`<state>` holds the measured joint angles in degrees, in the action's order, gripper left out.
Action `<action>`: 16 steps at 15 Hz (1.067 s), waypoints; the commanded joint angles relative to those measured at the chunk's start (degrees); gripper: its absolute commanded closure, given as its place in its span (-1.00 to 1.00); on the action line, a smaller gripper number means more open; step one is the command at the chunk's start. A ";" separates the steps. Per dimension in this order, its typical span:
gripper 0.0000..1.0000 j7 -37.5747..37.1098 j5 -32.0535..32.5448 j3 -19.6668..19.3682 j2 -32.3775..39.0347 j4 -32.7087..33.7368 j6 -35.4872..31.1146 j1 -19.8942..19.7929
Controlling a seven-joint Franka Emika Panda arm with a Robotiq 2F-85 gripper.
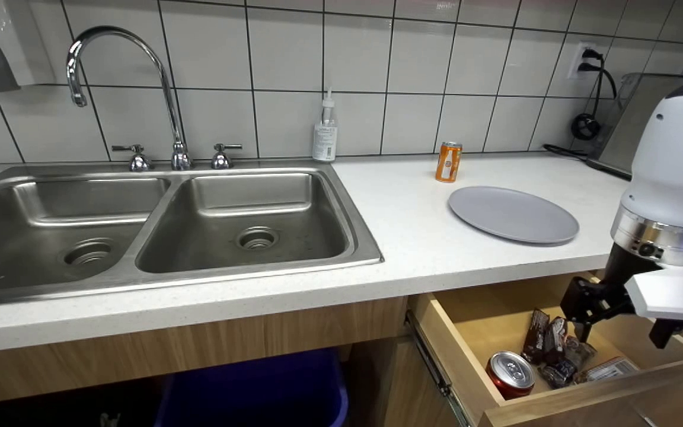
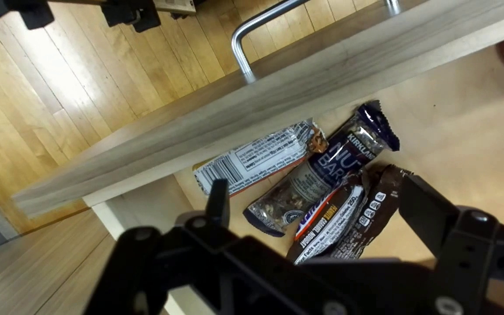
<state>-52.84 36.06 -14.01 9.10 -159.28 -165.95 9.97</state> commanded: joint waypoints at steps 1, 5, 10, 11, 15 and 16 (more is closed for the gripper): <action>-1.00 13.91 -11.39 7.36 -1.10 0.00 3.10 -6.40; -1.00 25.81 -22.79 8.15 -5.36 0.32 11.28 -6.05; -1.00 29.94 -24.14 8.69 -12.45 0.15 23.07 -6.80; -1.00 30.64 -24.05 8.81 -14.94 -1.37 25.50 -7.10; -1.00 34.41 -25.47 9.72 -17.63 0.15 35.86 -8.21; -1.00 35.05 -25.67 9.84 -18.33 -0.17 37.60 -8.47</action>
<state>-21.68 12.17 -6.17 -5.43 -158.75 -134.51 3.97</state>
